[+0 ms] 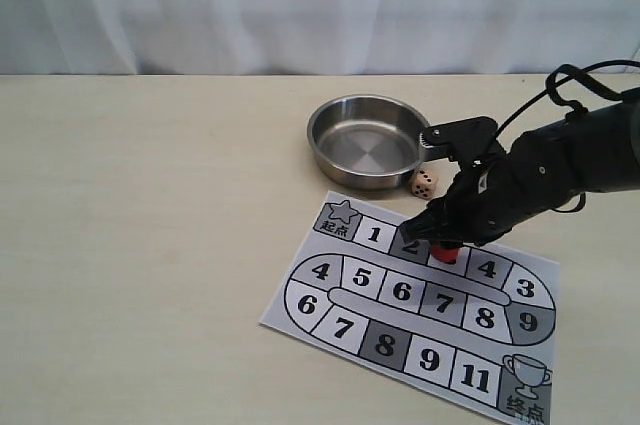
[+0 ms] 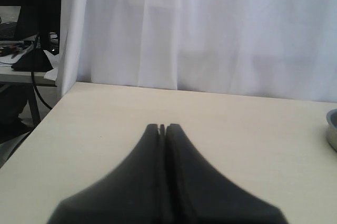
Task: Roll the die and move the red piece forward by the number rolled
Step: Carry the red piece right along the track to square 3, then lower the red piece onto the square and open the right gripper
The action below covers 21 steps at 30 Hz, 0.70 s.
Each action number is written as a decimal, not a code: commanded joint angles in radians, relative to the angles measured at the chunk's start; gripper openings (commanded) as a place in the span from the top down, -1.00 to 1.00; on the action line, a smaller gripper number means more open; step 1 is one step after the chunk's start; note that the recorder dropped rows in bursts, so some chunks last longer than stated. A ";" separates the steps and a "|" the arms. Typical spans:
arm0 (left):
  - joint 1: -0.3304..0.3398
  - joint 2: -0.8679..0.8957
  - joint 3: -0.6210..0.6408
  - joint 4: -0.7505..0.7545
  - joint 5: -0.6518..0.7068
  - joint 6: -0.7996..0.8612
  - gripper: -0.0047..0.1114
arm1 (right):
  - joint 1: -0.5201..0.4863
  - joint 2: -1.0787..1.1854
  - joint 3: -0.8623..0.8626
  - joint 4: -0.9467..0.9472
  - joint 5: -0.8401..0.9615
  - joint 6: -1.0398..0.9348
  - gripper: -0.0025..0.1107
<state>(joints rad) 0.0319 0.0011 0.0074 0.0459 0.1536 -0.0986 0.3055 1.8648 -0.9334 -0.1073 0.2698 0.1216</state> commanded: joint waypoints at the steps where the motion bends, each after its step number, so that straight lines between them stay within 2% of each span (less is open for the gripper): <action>1: -0.008 -0.001 -0.007 -0.003 -0.011 -0.002 0.92 | -0.005 0.006 0.003 -0.009 0.008 -0.002 0.88; 5: -0.008 -0.001 -0.007 -0.003 -0.011 -0.002 0.92 | -0.005 -0.041 0.003 -0.009 0.011 -0.002 0.85; 7: -0.008 -0.001 -0.007 -0.003 -0.011 -0.002 0.92 | -0.005 -0.057 0.003 -0.009 0.023 -0.002 0.76; 8: -0.008 -0.001 -0.007 -0.003 -0.011 -0.002 0.92 | -0.005 -0.065 0.003 -0.009 0.029 -0.002 0.64; 13: -0.008 -0.001 -0.007 -0.003 -0.009 -0.002 0.92 | -0.005 -0.053 0.003 0.003 0.043 -0.002 0.42; 21: -0.008 -0.001 -0.007 -0.003 -0.009 -0.002 0.92 | -0.005 0.010 0.004 0.014 0.019 -0.002 0.40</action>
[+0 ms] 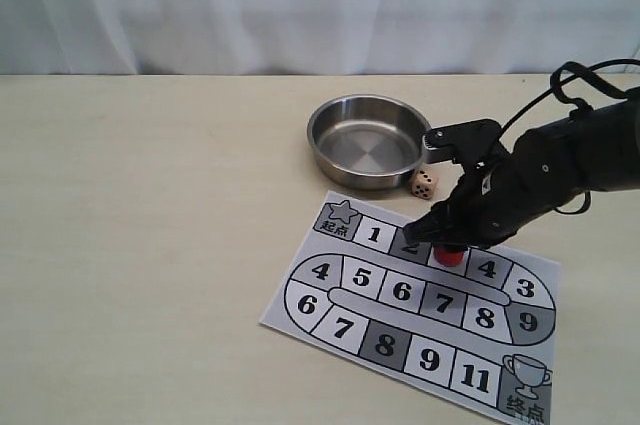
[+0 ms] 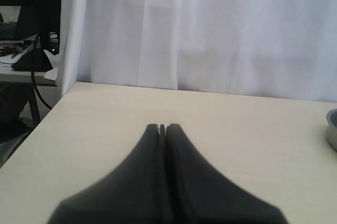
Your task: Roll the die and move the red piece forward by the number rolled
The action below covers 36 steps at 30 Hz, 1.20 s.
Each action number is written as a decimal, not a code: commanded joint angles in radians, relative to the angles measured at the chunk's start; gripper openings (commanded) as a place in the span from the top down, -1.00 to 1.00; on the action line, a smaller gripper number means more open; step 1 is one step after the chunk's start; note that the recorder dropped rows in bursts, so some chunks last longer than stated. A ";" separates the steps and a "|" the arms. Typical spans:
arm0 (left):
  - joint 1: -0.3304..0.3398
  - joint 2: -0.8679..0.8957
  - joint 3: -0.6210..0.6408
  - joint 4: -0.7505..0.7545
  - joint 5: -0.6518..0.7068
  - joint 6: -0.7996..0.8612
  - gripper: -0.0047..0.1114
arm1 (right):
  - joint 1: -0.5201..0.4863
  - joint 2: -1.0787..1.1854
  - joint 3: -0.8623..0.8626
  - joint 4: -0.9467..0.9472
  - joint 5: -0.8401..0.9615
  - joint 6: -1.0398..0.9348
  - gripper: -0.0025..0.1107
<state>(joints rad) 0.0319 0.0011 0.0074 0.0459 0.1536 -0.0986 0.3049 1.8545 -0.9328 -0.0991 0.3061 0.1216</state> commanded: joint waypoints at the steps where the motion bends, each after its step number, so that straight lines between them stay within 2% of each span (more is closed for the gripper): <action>1: -0.008 -0.001 -0.007 -0.003 -0.009 -0.002 0.92 | -0.005 0.021 0.003 0.006 -0.017 -0.002 0.40; 5: -0.008 -0.001 -0.007 -0.003 -0.009 -0.002 0.92 | -0.005 0.020 0.003 0.006 -0.013 -0.002 0.37; 7: -0.008 -0.001 -0.007 -0.003 -0.009 -0.002 0.92 | -0.005 0.020 0.003 0.006 -0.013 -0.002 0.22; 11: -0.008 -0.001 -0.007 -0.003 -0.012 -0.002 0.92 | -0.005 0.020 0.003 0.006 -0.016 -0.002 -0.22; 13: -0.008 -0.001 -0.007 -0.003 -0.012 -0.002 0.92 | -0.005 0.018 0.003 0.006 -0.020 -0.002 -0.33; 23: -0.008 -0.001 -0.007 -0.003 -0.012 -0.002 0.92 | -0.012 -0.084 -0.034 0.006 0.031 -0.002 -0.36; 26: -0.008 -0.001 -0.007 -0.003 -0.012 -0.002 0.92 | -0.026 -0.107 -0.071 0.006 0.116 -0.002 -0.25; 31: -0.008 -0.001 -0.007 -0.003 -0.012 -0.002 0.92 | -0.075 -0.127 -0.143 0.001 0.313 -0.002 0.19; 36: -0.008 -0.001 -0.007 -0.003 -0.012 -0.002 0.92 | -0.152 -0.136 -0.172 0.001 0.405 -0.057 0.59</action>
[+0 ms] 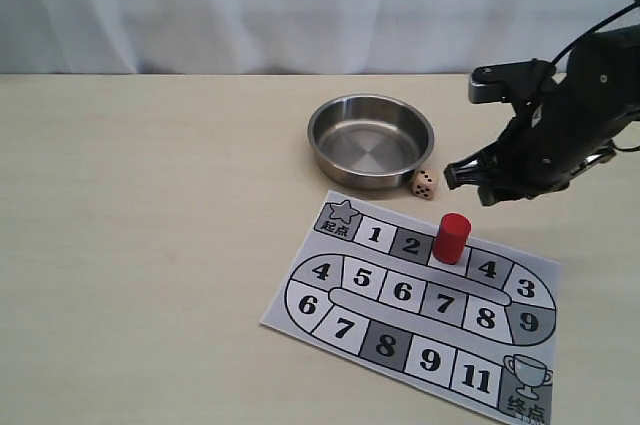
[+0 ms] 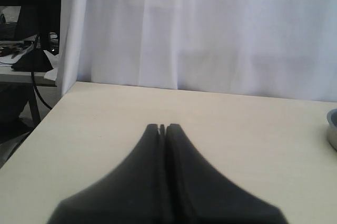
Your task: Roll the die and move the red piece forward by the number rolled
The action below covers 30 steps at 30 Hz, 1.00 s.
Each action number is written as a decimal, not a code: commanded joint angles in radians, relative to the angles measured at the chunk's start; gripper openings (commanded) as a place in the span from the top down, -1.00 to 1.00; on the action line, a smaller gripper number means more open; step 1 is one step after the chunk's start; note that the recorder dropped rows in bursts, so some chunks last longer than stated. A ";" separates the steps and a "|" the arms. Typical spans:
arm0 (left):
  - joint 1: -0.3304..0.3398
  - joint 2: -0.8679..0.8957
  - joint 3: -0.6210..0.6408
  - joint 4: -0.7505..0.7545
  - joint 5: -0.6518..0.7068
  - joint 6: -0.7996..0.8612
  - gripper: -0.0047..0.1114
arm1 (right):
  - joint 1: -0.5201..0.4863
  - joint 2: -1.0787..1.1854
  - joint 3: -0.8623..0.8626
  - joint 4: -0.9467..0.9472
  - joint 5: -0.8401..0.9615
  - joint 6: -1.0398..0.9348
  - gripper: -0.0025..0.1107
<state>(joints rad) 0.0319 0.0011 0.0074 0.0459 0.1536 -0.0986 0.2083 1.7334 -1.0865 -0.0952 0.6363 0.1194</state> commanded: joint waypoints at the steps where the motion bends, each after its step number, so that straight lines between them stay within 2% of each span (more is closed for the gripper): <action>1: -0.008 -0.001 -0.007 -0.003 -0.012 -0.002 0.92 | -0.070 -0.015 -0.018 -0.003 0.087 -0.078 0.70; 3: -0.008 -0.001 -0.007 -0.003 -0.010 -0.002 0.92 | -0.097 -0.015 -0.018 -0.003 0.109 -0.082 0.89; 11: -0.008 -0.001 -0.007 -0.003 -0.010 -0.002 0.92 | -0.182 -0.015 -0.018 0.008 0.124 -0.113 0.88; 21: -0.008 -0.001 -0.007 -0.003 -0.010 -0.002 0.92 | -0.183 -0.042 -0.016 0.052 0.150 -0.150 0.88; 30: -0.008 -0.001 -0.007 -0.003 -0.010 -0.002 0.92 | -0.183 -0.249 0.066 0.109 0.165 -0.205 0.88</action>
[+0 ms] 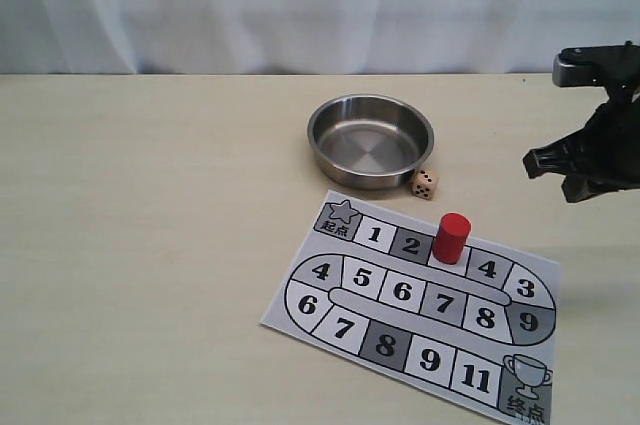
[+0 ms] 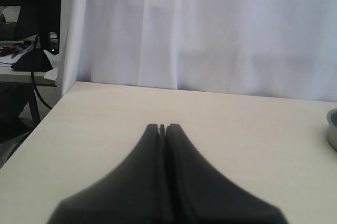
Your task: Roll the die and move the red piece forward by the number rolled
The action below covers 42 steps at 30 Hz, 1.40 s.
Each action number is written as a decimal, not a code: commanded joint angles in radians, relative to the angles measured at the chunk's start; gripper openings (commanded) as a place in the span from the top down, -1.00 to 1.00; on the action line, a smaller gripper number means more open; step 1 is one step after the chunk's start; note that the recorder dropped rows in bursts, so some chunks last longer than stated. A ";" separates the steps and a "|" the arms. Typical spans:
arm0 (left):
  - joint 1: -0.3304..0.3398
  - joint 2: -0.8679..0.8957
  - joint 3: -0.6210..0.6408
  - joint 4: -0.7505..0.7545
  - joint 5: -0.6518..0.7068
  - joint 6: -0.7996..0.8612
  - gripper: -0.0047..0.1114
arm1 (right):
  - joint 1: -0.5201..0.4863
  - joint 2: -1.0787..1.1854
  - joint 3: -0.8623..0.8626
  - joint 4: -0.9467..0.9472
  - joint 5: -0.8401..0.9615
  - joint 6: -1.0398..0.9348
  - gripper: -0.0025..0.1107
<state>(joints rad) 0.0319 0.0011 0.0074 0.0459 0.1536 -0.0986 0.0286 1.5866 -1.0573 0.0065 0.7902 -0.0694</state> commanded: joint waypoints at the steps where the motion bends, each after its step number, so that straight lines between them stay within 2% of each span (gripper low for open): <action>1: -0.008 -0.001 -0.007 -0.003 -0.010 -0.002 0.92 | -0.003 -0.136 0.046 0.008 0.011 -0.016 0.88; 15: -0.008 -0.001 -0.007 -0.003 -0.010 -0.002 0.92 | -0.003 -0.718 0.064 0.035 0.081 -0.017 0.88; 31: -0.008 -0.001 -0.007 -0.003 -0.010 -0.002 0.92 | -0.003 -1.386 0.195 0.068 0.121 -0.017 0.88; 38: -0.008 -0.001 -0.007 -0.003 -0.010 -0.002 0.92 | -0.003 -1.585 0.275 0.068 0.076 -0.022 0.88; 42: -0.008 -0.001 -0.007 -0.003 -0.010 -0.002 0.92 | -0.003 -1.587 0.318 0.068 0.046 -0.022 0.88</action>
<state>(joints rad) 0.0319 0.0011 0.0074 0.0459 0.1536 -0.0986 0.0286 0.0028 -0.7673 0.0733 0.8664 -0.0873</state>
